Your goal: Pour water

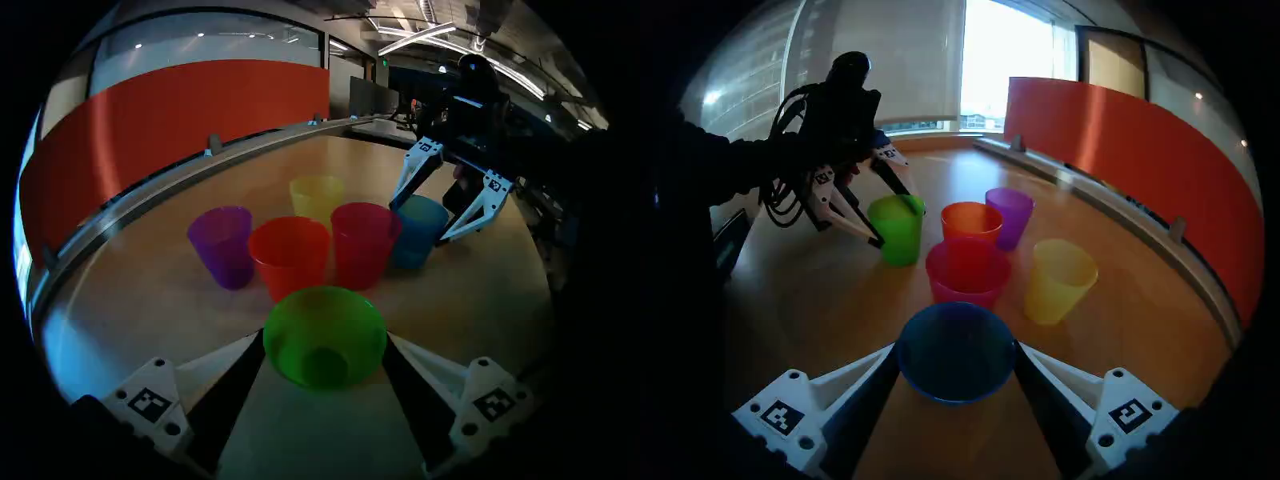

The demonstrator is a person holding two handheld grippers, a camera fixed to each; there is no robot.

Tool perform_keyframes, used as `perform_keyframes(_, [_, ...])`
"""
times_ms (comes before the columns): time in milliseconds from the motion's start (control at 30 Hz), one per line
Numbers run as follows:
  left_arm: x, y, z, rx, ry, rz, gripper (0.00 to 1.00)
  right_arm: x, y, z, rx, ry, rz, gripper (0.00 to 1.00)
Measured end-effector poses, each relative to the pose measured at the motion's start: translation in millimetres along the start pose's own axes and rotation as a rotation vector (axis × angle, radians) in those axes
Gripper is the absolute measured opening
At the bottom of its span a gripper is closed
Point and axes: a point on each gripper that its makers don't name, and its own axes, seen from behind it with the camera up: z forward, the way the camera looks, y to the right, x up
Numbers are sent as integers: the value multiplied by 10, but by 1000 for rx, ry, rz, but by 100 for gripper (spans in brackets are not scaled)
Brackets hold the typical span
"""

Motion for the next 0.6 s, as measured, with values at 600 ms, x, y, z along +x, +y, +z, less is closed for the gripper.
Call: perform_keyframes(600, [46, 6, 25, -8, 21, -41, 87, -21, -3, -1, -1, 12, 3, 92])
